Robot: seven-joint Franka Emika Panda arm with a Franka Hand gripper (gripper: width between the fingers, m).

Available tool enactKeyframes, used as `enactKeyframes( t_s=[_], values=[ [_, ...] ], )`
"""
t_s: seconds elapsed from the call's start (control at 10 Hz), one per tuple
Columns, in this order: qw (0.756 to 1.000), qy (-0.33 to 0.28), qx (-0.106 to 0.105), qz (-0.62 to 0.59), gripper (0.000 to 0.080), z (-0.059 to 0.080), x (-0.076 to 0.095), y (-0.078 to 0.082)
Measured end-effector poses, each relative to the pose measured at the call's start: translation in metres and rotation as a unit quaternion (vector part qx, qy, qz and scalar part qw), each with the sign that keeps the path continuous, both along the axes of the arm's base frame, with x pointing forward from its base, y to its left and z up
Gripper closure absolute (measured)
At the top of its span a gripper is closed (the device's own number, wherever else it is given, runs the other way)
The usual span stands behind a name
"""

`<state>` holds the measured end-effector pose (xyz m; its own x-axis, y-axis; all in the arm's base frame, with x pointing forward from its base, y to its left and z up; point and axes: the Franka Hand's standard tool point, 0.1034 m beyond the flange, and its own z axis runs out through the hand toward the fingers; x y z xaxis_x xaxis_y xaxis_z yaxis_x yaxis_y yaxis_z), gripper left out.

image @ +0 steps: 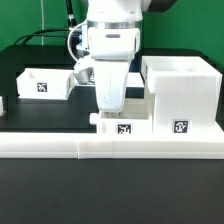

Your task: Assemble drawer

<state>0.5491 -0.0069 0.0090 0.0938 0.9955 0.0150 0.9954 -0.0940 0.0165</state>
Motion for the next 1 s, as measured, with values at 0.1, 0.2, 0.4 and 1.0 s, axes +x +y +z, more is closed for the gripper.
enactKeyframes(
  t_s=[0.1, 0.2, 0.4, 1.0],
  values=[
    [1.0, 0.003, 0.0, -0.001, 0.0757, 0.0, -0.001, -0.001],
    [1.0, 0.013, -0.001, -0.001, 0.0757, 0.0, -0.001, -0.002],
    [1.0, 0.013, -0.001, -0.001, 0.0757, 0.0, -0.001, -0.002],
    [0.999, 0.039, -0.009, 0.016, 0.0757, 0.002, 0.002, 0.008]
  ],
)
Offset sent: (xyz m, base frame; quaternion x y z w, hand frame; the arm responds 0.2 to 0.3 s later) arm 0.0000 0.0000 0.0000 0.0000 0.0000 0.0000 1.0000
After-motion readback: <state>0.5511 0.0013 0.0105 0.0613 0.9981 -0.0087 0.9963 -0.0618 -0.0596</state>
